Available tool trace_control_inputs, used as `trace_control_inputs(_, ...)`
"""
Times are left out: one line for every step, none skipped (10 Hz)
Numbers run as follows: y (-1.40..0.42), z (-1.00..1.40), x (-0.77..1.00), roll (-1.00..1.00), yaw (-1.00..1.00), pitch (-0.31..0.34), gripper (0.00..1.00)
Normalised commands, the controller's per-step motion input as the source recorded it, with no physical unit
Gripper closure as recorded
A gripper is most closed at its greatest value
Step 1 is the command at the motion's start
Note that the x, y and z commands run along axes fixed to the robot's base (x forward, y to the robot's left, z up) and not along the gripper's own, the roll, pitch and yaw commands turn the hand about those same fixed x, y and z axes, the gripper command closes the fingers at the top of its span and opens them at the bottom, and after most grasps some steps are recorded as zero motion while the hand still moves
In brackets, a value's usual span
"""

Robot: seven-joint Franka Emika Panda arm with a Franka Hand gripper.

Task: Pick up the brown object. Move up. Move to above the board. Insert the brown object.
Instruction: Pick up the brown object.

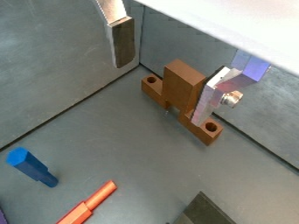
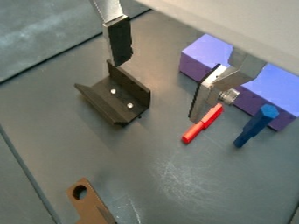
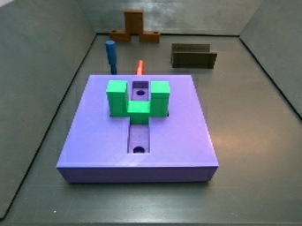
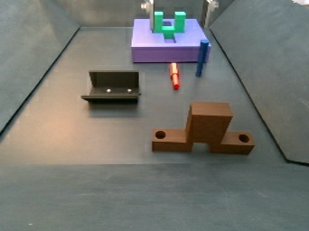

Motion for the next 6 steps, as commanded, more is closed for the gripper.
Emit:
trace_control_inputs(0.12,-0.03,-0.03,0.0,0.0,0.0,0.0)
trace_control_inputs(0.52,-0.07,-0.15,0.0,-0.05,0.0,0.0)
trace_control_inputs(0.63,-0.08,-0.18,0.0,-0.08,0.0,0.0)
trace_control_inputs(0.63,-0.08,-0.19,0.0,-0.09,0.0,0.0)
trace_control_inputs(0.59,-0.07,-0.18,0.0,-0.09,0.0,0.0)
trace_control_inputs(0.49,-0.1,-0.19,0.02,-0.05,0.0,0.0)
